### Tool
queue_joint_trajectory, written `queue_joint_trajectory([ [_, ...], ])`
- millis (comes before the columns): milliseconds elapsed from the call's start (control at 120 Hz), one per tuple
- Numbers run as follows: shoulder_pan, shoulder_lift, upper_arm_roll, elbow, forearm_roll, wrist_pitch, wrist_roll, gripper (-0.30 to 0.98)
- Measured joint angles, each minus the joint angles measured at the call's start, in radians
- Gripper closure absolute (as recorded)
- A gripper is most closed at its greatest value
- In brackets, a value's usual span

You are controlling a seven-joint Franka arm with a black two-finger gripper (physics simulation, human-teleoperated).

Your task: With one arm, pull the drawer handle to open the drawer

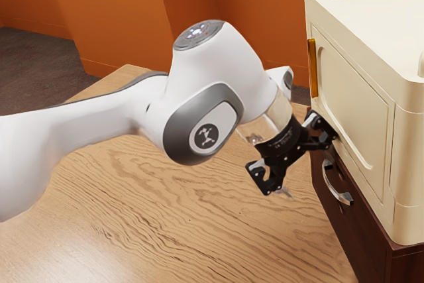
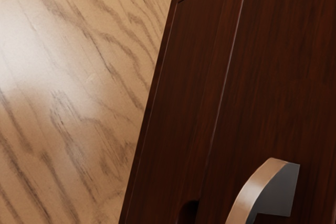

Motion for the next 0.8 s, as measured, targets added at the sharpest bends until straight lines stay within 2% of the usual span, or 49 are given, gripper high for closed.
queue_joint_trajectory([
  [408, -0.02, -0.026, 0.001, -0.053, -0.016, 0.016, 0.024, 0.02],
  [800, -0.036, -0.022, 0.0, -0.053, -0.014, 0.018, 0.037, 0.34],
])
